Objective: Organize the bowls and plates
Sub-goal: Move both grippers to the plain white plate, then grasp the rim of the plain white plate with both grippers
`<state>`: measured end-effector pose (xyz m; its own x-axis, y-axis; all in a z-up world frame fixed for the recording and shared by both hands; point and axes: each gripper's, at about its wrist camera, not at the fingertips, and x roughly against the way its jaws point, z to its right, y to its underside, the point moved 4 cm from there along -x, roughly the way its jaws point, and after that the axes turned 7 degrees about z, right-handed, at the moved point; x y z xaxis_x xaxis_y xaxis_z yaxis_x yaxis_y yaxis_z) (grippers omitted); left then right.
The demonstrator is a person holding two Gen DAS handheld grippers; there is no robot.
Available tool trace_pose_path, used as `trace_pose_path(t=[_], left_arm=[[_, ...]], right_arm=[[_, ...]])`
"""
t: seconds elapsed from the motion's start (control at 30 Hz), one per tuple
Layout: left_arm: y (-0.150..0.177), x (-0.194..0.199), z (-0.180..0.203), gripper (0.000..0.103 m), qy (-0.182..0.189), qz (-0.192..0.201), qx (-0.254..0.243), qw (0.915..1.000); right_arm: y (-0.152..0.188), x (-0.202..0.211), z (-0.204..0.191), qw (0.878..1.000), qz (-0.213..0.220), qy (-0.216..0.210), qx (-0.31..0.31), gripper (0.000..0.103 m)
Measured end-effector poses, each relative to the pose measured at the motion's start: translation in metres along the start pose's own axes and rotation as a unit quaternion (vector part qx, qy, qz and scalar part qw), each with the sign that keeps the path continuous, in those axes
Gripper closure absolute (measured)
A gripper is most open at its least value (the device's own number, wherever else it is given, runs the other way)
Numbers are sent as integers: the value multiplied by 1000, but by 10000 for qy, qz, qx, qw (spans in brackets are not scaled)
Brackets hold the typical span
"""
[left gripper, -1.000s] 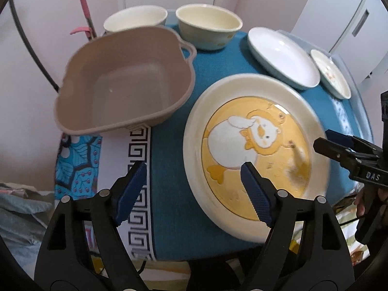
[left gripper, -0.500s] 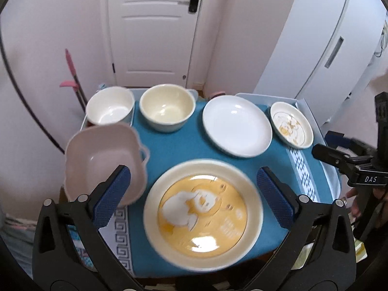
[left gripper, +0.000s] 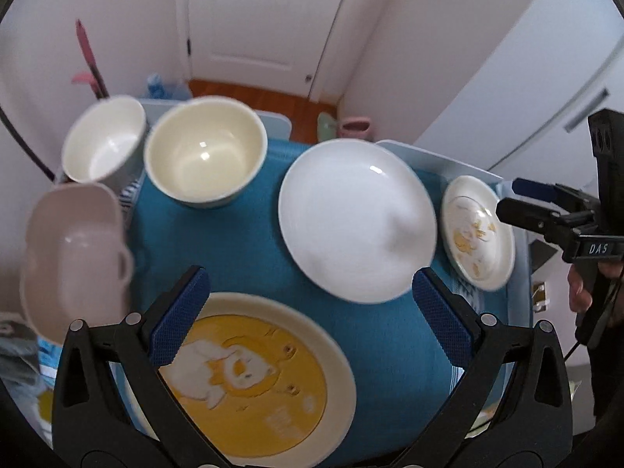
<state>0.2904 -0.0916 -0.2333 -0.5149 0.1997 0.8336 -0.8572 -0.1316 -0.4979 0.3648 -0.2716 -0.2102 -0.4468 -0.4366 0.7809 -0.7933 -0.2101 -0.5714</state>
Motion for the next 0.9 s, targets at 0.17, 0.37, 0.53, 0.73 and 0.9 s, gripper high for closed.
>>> trace_pose_path(t=[0.17,0.37,0.53,0.73,0.9], left_arm=[[3,-44,-6,13,-176,-370,206,9989],[12,-77,-12,27,-186,-709,191,9971],[14,-89,-16,38,-146,-812,149,9965],[16,-99,-21,55,-127,-941,93,9954],[14,-98,-16,84,29,-925,-10,9957]], right_arm=[[-12,-50,8,9975,-448,-425,344,17],[-3,-98,10,9915,-1030,-624,500,43],[3,-115,13,9877,-1254,-674,644,59],[6,-119,13,9848,-1352,-745,791,75],[7,-116,14,9841,-1346,-835,807,84]])
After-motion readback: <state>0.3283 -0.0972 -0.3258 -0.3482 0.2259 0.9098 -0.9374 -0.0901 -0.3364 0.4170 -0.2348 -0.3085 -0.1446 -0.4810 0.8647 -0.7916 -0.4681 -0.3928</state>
